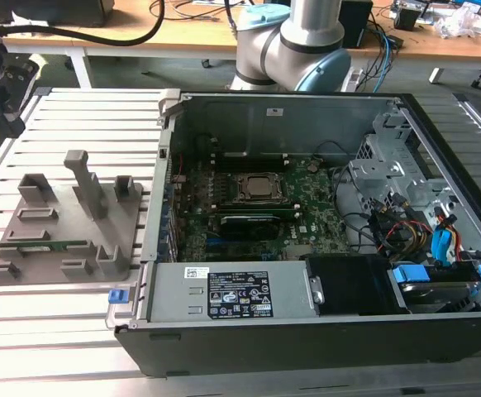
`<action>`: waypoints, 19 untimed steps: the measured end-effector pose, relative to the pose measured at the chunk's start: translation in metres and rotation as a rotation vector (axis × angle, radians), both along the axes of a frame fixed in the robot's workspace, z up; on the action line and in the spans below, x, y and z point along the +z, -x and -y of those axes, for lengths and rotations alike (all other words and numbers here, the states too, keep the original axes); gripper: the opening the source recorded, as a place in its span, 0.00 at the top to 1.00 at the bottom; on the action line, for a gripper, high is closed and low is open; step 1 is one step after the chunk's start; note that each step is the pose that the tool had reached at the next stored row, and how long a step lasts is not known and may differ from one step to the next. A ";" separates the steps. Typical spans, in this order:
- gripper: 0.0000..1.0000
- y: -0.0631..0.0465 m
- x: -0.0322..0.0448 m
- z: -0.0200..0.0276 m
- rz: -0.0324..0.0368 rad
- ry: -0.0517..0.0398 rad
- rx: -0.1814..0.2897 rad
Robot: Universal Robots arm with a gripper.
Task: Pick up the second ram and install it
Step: 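Reach for the second ram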
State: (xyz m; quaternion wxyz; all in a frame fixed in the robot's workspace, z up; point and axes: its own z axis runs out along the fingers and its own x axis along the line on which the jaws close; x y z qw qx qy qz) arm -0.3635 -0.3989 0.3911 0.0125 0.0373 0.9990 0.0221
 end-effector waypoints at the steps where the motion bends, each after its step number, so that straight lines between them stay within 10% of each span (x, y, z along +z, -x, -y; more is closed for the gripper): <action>1: 0.89 0.000 0.0000 0.0000 0.0000 0.0001 0.000; 7: 0.89 0.001 0.0000 0.0001 -0.0006 0.0233 0.017; 8: 0.89 0.001 0.0000 0.0000 -0.0067 0.0242 0.030; 9: 0.89 0.002 -0.0001 0.0000 -0.0275 0.0301 0.043; 11: 0.89 0.001 -0.0001 -0.0002 -0.0385 0.0559 0.063; 19: 0.89 0.001 -0.0001 -0.0003 -0.0384 0.0554 0.064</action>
